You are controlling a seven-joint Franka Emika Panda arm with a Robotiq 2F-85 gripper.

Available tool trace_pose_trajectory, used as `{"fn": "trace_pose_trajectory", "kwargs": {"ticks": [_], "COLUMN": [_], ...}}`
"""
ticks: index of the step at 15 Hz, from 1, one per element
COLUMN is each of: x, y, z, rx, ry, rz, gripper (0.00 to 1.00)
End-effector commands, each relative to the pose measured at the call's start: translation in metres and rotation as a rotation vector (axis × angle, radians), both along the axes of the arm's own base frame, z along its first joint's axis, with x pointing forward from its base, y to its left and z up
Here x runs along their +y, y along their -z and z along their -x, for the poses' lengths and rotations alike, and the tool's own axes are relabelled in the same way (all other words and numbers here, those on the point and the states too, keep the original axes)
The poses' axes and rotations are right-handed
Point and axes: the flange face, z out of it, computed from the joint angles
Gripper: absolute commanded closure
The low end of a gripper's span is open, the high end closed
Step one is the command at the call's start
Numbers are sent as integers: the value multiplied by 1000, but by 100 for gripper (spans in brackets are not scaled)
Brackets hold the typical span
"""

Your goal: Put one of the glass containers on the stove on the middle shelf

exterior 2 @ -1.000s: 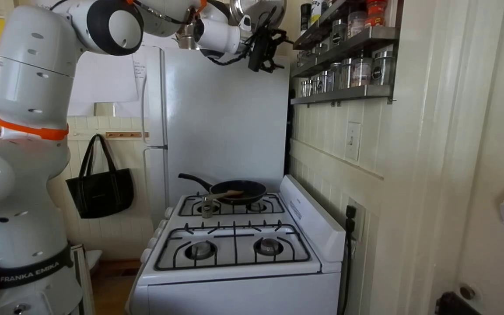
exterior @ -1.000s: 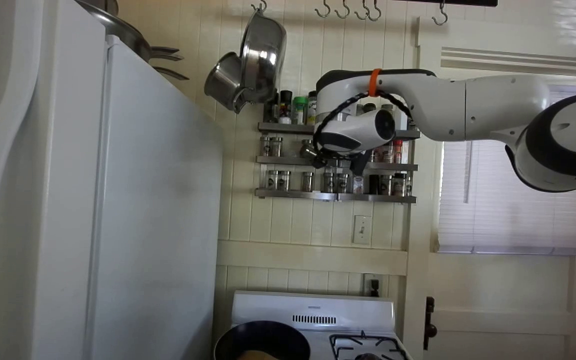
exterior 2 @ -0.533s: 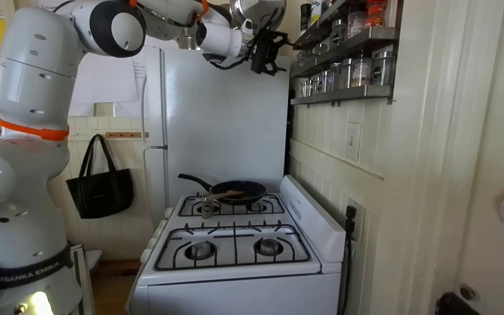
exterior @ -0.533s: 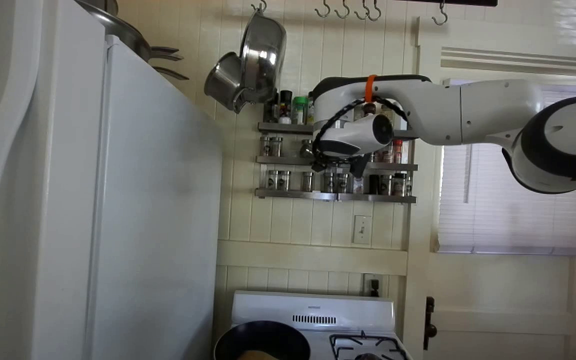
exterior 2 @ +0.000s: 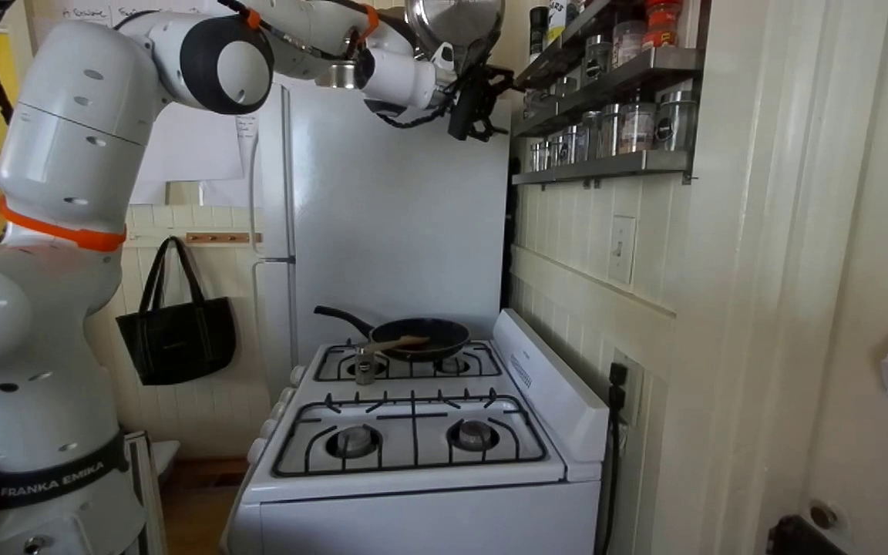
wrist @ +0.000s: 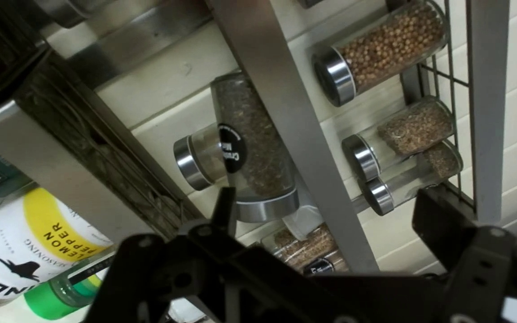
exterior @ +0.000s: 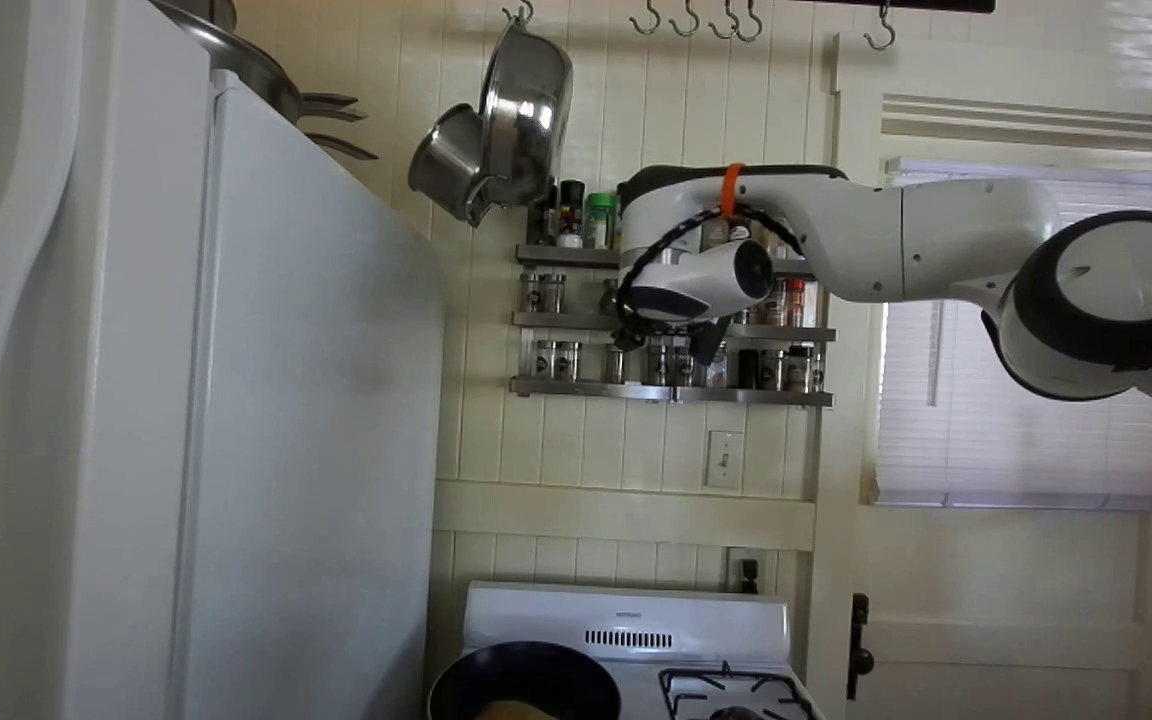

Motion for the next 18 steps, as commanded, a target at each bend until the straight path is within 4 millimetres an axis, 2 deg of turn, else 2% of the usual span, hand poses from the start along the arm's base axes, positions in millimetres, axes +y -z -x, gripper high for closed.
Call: {"fn": "trace_pose_trajectory", "kwargs": {"ticks": [1,7,14,15,16,18], "x": [4,7,-4,-6,-7,-9], "y": [-2,-2,-11,-12,-13,-15], "z": [-17,-28,-33,-34,-35,-37], "rx": [-20,-34,-63,-68,-71,-79], "ry": [-39,-92,-82,-81,-79,-80], "rz": [14,40,112,120,128,138], "gripper": [0,0,0,2,12,9]}}
